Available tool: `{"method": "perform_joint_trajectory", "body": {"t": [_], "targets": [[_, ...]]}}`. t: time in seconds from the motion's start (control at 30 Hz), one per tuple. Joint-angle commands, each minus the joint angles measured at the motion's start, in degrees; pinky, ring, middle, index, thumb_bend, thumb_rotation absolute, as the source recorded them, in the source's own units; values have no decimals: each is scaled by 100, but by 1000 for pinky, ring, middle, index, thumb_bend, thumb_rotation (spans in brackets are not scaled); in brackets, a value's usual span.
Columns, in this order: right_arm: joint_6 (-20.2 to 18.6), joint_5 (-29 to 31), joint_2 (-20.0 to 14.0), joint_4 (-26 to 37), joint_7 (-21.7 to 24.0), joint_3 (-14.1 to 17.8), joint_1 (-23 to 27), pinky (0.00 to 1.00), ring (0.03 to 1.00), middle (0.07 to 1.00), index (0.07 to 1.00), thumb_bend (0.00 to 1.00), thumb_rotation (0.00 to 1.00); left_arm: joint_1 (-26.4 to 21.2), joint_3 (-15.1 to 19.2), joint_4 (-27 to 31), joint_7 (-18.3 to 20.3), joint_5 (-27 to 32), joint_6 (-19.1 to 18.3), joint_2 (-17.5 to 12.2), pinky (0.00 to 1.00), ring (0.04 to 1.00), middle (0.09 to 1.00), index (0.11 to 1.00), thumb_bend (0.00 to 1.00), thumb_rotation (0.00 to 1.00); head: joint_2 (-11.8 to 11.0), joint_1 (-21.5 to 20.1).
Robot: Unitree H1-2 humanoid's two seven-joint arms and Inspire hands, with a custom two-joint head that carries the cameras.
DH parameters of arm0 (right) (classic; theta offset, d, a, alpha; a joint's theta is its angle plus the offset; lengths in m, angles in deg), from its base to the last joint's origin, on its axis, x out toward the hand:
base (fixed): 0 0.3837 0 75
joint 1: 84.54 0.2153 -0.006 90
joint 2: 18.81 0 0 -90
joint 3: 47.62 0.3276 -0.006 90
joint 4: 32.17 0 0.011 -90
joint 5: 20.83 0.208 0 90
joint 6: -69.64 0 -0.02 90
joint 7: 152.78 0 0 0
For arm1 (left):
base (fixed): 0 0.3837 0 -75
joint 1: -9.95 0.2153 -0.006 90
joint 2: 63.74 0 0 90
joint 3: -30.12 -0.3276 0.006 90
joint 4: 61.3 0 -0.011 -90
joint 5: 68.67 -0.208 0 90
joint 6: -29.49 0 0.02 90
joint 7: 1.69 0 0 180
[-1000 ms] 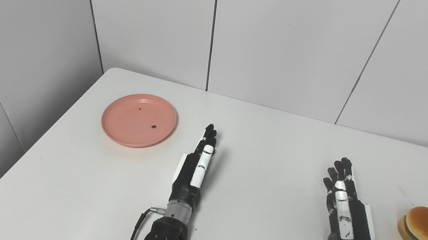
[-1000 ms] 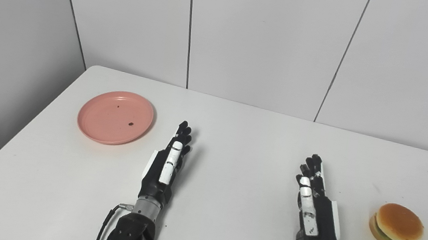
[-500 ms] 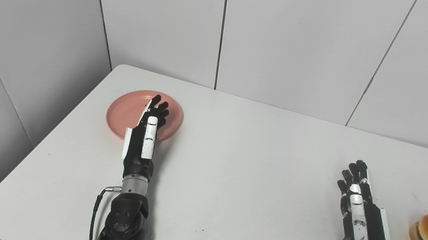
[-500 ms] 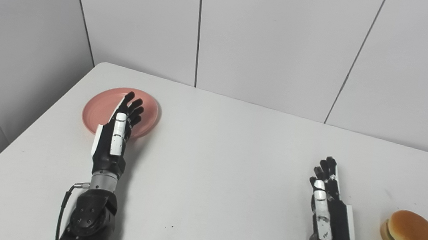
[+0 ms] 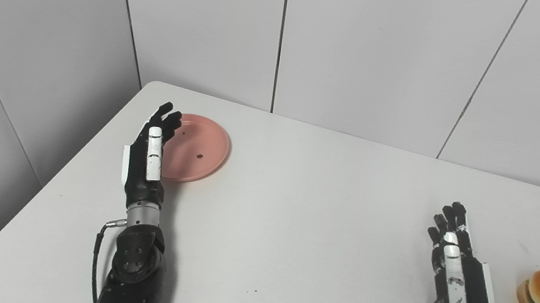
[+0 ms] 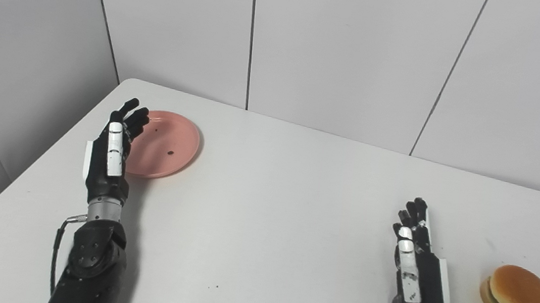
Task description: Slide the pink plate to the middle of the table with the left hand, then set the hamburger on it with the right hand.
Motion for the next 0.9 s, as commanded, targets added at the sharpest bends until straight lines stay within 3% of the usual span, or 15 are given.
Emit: {"method": "perform_joint_trajectory", "body": {"t": [0.0, 0.3, 0.47, 0.8, 0.87], "targets": [[159, -1, -121, -253, 53, 87, -258, 1000, 1000, 1000, 1000, 588, 792, -286, 74, -34, -152, -77, 436, -167, 790, 740, 720, 722, 639, 1000, 6, -11], [208, 10, -102, -265, 58, 88, -266, 1000, 1000, 1000, 1000, 582, 788, -479, 402, -265, -454, 108, 401, -385, 820, 725, 686, 675, 661, 1000, 24, -20], [148, 12, -118, -180, 81, 69, -296, 1000, 1000, 1000, 1000, 556, 800, -561, 522, -371, -592, 132, 485, -489, 771, 696, 675, 670, 656, 1000, 39, -21], [59, 73, -105, -114, 77, 93, -322, 1000, 1000, 1000, 1000, 581, 773, -717, 693, -1055, -740, 193, 810, -806, 704, 675, 676, 685, 665, 1000, 75, -43], [69, 42, -97, -118, 54, 92, -320, 1000, 1000, 1000, 1000, 597, 757, -752, 699, -1249, -745, 213, 817, -866, 728, 681, 675, 681, 676, 1000, 73, -61]]}}
